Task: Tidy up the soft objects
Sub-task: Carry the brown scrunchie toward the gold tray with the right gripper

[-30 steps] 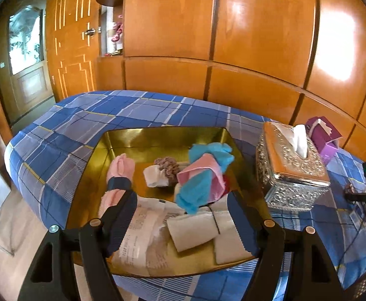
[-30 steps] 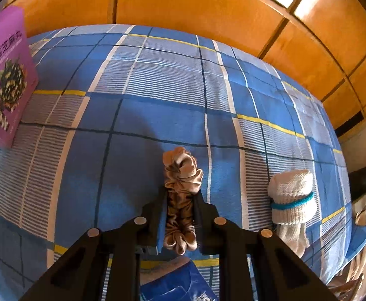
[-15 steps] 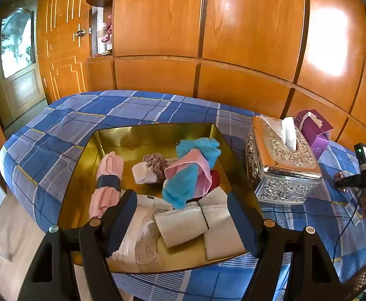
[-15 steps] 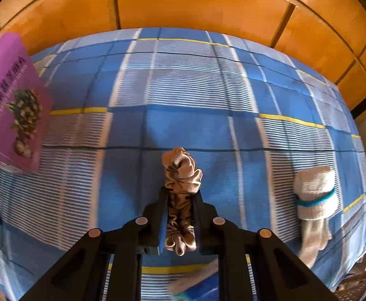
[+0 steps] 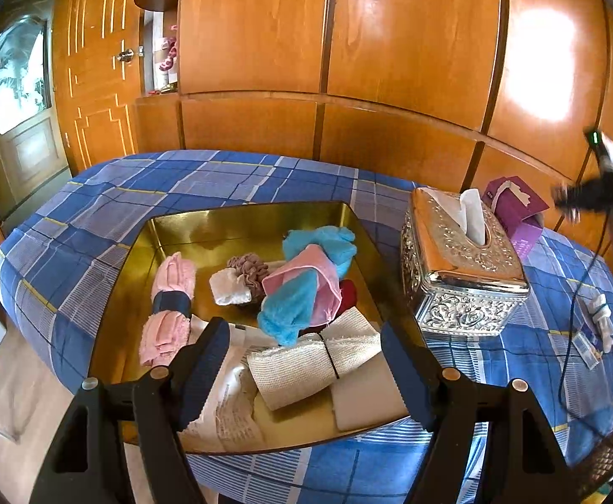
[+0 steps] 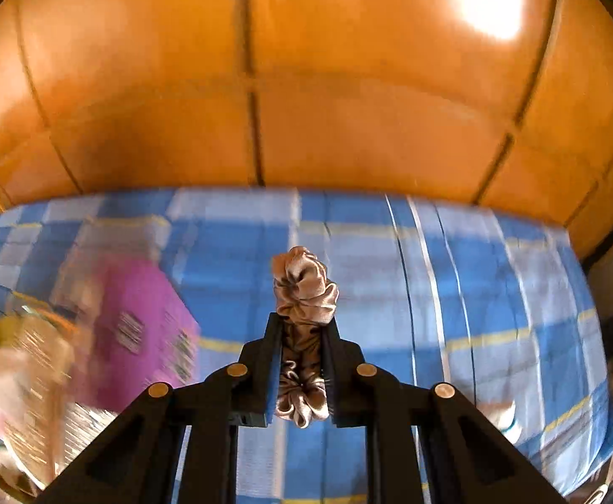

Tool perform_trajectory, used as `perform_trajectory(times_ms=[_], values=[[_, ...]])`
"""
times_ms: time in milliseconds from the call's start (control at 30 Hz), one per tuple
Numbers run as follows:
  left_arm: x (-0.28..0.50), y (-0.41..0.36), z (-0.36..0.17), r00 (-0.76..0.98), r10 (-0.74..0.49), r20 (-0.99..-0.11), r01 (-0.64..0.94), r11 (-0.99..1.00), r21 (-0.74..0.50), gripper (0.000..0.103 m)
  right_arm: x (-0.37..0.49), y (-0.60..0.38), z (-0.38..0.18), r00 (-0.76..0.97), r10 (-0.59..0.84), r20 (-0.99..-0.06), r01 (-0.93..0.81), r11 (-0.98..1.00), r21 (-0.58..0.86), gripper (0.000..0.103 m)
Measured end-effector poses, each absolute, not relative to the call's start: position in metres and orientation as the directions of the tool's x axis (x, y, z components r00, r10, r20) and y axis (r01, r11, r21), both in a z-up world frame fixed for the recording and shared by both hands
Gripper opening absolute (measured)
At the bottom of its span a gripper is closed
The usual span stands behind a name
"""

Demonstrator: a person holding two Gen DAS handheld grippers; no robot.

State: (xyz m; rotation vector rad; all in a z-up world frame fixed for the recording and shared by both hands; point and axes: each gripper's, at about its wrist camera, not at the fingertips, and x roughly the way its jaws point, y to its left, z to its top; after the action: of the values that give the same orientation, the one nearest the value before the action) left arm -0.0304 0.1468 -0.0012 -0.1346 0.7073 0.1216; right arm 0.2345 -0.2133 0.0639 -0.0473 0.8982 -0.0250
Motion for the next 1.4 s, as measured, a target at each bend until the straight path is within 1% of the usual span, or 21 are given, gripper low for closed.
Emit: perform_trajectory(times_ms=[133,200,367,500,633,800,900,933,1033,1233,1400], values=[[-0.03,0.148,-0.002,0.751,0.068,-0.657,-0.16,0.984,-0.082,0.075,0.23,-0.166,0.102,0.702,0.036,-0.711,-0.114,0.992,-0.063,0.016],[-0.03,0.148,-0.003,0.75,0.069,-0.658,-0.162,0.984,-0.081,0.075,0.222,-0.135,0.115,0.719,0.111,-0.686,-0.209,0.976,-0.061,0.016],[-0.029,0.152,-0.004,0.749,0.08,-0.658,-0.174,0.982,-0.079,0.075,0.188,-0.075,0.116,0.696,0.273,-0.664,-0.406,0.912,-0.05,0.016],[-0.029,0.156,-0.004,0.748,0.09,-0.658,-0.186,0.98,-0.077,0.075,0.157,-0.033,0.096,0.615,0.391,-0.685,-0.549,0.836,-0.016,0.016],[-0.029,0.16,-0.004,0.748,0.106,-0.656,-0.201,0.977,-0.072,0.075,0.125,-0.002,0.066,0.529,0.452,-0.718,-0.636,0.772,0.017,0.016],[-0.028,0.173,-0.005,0.743,0.128,-0.657,-0.236,0.968,-0.079,0.075,0.096,0.021,0.039,0.433,0.497,-0.752,-0.706,0.705,0.059,0.016],[-0.028,0.187,-0.002,0.742,0.154,-0.653,-0.275,0.958,-0.086,0.075,0.085,0.033,0.027,0.354,0.528,-0.772,-0.736,0.666,0.118,0.016],[-0.028,0.194,-0.001,0.741,0.167,-0.651,-0.293,0.952,-0.09,0.075,0.081,0.039,0.02,0.301,0.544,-0.783,-0.747,0.645,0.16,0.016],[-0.03,0.216,0.004,0.739,0.211,-0.64,-0.355,0.929,-0.102,0.075,0.069,0.059,0.003,0.231,0.546,-0.805,-0.765,0.614,0.196,0.016],[-0.034,0.244,0.006,0.729,0.26,-0.634,-0.425,0.897,-0.12,0.075,0.08,0.105,-0.036,0.187,0.486,-0.854,-0.739,0.642,0.204,0.016],[-0.03,0.241,-0.002,0.716,0.248,-0.652,-0.415,0.903,-0.112,0.075,0.102,0.133,-0.063,0.255,0.383,-0.888,-0.709,0.698,0.098,0.016]])
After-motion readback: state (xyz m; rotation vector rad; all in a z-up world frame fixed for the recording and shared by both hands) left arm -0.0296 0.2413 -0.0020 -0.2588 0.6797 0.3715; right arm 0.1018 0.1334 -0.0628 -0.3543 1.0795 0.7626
